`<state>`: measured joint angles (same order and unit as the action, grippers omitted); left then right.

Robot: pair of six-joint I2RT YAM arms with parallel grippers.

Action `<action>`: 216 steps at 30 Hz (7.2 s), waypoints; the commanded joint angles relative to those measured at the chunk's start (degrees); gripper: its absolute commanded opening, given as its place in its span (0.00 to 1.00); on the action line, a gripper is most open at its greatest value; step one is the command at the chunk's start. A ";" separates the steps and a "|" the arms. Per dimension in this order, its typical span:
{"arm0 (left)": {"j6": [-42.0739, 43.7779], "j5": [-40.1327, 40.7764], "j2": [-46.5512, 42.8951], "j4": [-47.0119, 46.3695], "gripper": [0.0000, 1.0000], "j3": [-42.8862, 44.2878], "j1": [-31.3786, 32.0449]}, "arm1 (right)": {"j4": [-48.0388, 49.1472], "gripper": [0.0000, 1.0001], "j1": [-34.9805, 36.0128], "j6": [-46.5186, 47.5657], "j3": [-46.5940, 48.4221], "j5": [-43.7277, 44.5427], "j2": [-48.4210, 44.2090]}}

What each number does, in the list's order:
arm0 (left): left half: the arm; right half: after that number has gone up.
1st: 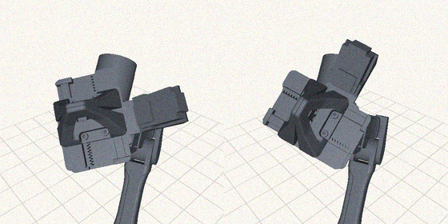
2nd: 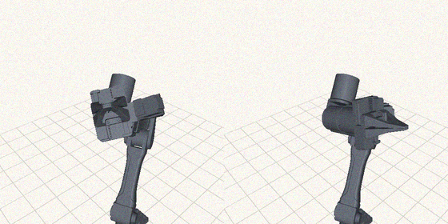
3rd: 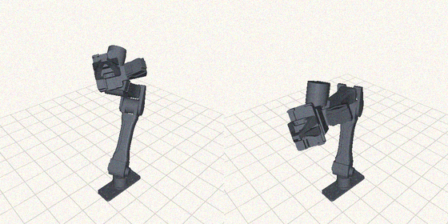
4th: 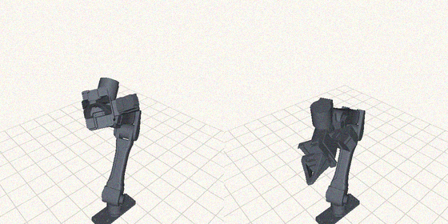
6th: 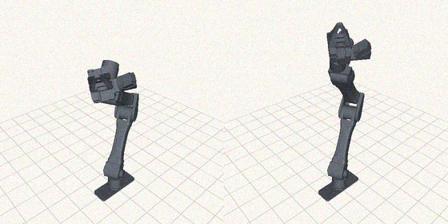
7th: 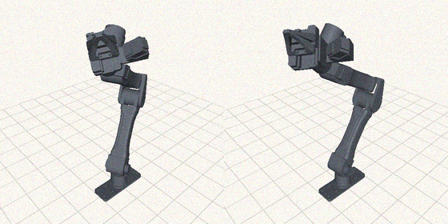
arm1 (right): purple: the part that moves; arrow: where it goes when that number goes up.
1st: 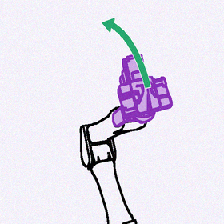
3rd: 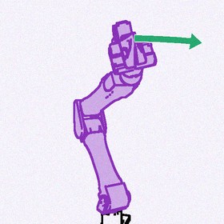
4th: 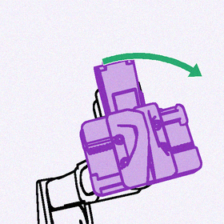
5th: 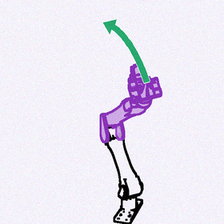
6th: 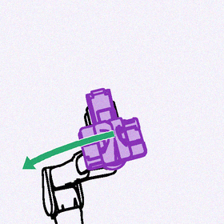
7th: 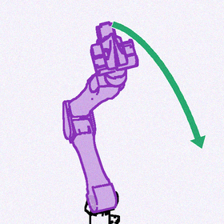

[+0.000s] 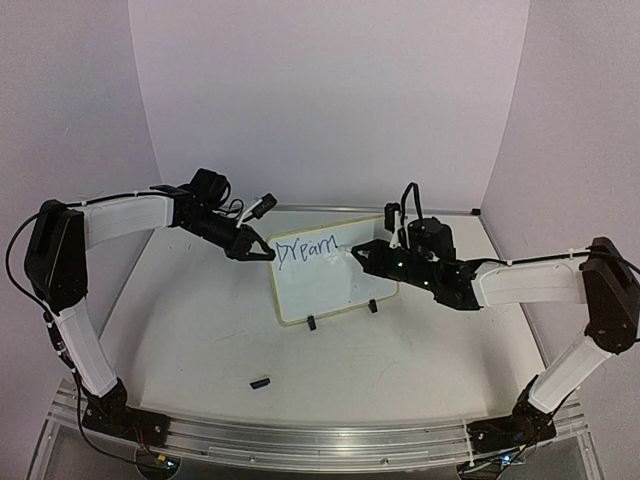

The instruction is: Write a sentence on the whiteboard

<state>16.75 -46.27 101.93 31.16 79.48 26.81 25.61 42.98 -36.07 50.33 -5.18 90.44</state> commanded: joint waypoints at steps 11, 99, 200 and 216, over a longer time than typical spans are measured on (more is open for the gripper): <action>1.62 2.60 -0.06 3.30 0.00 1.02 1.23 | -3.71 0.00 -0.69 3.74 0.38 -3.13 -6.93; 1.49 3.11 0.11 3.53 0.00 1.20 1.49 | -5.95 0.00 -5.62 3.71 1.85 -8.60 -1.50; 1.50 3.41 0.98 3.56 0.00 1.38 1.61 | -6.98 0.00 -12.74 7.87 -0.23 -14.90 -3.25; 1.40 3.29 1.21 3.48 0.00 1.46 1.66 | -7.42 0.00 -12.65 8.57 1.92 -18.05 -8.29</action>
<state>17.15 -45.30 101.95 31.62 79.83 27.44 17.60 30.50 -27.93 50.57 -22.59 85.30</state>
